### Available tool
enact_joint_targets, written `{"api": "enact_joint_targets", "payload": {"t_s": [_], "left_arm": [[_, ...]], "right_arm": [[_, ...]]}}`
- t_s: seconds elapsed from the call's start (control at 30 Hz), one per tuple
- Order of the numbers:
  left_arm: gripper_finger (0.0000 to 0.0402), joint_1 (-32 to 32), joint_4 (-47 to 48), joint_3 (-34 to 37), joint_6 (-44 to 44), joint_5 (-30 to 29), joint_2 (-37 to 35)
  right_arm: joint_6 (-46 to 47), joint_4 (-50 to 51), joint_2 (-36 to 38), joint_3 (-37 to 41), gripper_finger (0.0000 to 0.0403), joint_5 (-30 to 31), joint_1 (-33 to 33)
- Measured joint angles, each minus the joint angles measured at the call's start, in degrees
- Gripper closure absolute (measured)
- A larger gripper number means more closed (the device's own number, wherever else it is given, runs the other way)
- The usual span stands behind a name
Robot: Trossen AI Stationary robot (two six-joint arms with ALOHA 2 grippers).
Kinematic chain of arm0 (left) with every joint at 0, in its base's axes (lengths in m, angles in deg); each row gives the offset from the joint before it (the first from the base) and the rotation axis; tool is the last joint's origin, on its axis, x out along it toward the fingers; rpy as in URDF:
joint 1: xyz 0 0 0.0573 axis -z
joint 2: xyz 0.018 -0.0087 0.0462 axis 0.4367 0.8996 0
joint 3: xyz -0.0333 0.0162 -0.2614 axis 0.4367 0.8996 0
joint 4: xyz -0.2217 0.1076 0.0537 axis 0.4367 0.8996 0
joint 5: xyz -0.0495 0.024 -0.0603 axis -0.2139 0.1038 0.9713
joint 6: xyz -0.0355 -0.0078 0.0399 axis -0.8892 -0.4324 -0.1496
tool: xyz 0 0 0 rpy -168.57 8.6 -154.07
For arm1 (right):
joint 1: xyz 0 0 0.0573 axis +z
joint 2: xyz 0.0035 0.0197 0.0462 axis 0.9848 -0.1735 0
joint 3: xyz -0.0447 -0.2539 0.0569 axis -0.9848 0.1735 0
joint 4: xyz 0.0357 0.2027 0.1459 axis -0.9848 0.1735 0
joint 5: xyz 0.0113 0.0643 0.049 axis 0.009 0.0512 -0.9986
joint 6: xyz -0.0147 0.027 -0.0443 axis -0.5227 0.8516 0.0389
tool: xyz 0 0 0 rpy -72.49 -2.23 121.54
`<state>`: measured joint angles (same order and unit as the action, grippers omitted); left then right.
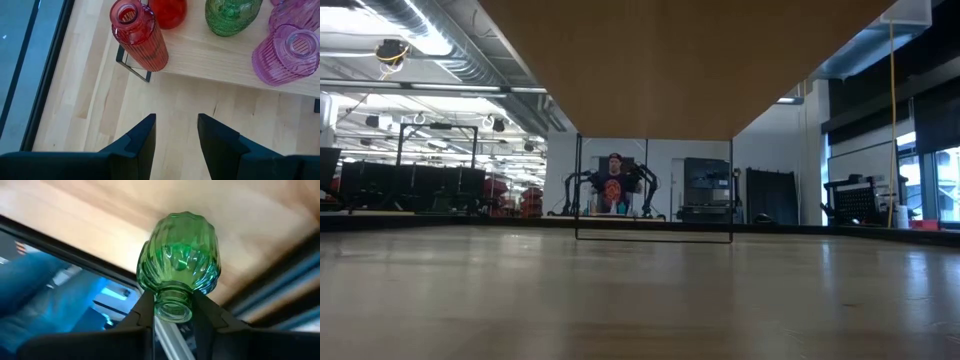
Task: Sort vases onto shelf
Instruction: Put the green vase on the shelf aligned with the other green vases
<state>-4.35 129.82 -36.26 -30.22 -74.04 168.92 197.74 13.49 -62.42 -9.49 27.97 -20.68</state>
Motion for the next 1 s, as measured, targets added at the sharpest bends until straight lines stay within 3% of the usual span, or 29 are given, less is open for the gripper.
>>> {"api": "enact_joint_targets", "payload": {"t_s": [0.17, 0.5, 0.8, 1.0], "left_arm": [[0.0263, 0.0, 0.0, 0.0, 0.39, 0.04, 0.0], [0.0263, -0.26, -0.02, 0.04, 1.66, -0.16, -0.54], [0.0263, -0.26, 0.01, 0.01, -0.29, -1.54, -4.54], [0.0263, -0.26, 0.0, 0.0, -1.42, -1.93, -6.6]], "right_arm": [[-3.01, 0.29, 0.09, -0.02, 0.0328, 2.38, -3.68], [-18.16, 2.78, 0.56, -0.89, 0.0349, 2.61, -15.59], [-34.12, 24.08, 0.39, -11.39, 0.035, 7.97, -26.14], [-41.37, 29.77, 0.42, -18.02, 0.035, 7.28, -30.84]]}}
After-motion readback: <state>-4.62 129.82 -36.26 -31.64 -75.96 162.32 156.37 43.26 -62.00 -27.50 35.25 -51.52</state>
